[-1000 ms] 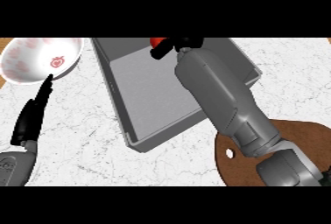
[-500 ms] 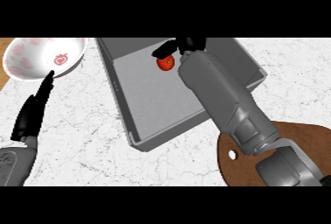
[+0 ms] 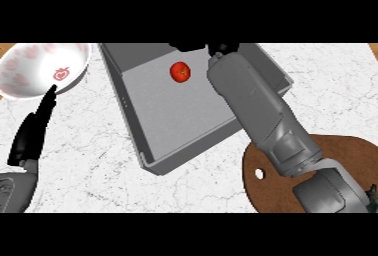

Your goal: Pick the tomato from the cutting board and place it in the cardboard box

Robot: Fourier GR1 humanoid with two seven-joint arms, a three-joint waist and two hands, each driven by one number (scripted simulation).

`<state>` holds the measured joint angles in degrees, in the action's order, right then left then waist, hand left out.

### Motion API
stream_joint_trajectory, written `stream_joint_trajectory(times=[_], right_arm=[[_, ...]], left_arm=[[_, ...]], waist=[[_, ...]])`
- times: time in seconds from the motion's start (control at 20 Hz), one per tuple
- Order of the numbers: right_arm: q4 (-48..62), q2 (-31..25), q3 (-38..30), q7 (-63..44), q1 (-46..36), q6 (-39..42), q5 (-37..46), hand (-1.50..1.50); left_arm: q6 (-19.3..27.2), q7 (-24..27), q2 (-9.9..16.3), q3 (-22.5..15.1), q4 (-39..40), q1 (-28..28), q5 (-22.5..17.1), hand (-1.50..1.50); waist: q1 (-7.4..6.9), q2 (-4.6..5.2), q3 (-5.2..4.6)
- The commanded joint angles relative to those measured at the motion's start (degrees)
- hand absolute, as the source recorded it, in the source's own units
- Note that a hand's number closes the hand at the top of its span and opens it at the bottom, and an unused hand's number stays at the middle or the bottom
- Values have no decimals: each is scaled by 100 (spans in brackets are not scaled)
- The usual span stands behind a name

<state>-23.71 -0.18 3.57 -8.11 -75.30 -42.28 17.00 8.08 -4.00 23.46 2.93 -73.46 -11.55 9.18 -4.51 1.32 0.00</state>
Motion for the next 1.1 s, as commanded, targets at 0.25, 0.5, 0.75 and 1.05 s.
stream_joint_trajectory(times=[0.25,0.5,0.75,1.05], right_arm=[[-743,-406,-621,983,751,450,-614,-150],[-1642,-968,-534,552,1529,974,-668,-150],[-3188,-1494,-227,186,2807,1464,-619,-150],[-4424,-2277,-282,-86,4015,2514,-904,-150]], left_arm=[[-18,-124,89,253,-207,353,-19,0],[-52,56,206,475,-269,695,-65,0],[52,306,20,492,-98,825,-25,0],[-73,42,97,508,-443,849,26,0]], waist=[[408,-126,2],[543,-187,1],[662,-217,-2],[536,-164,0]])
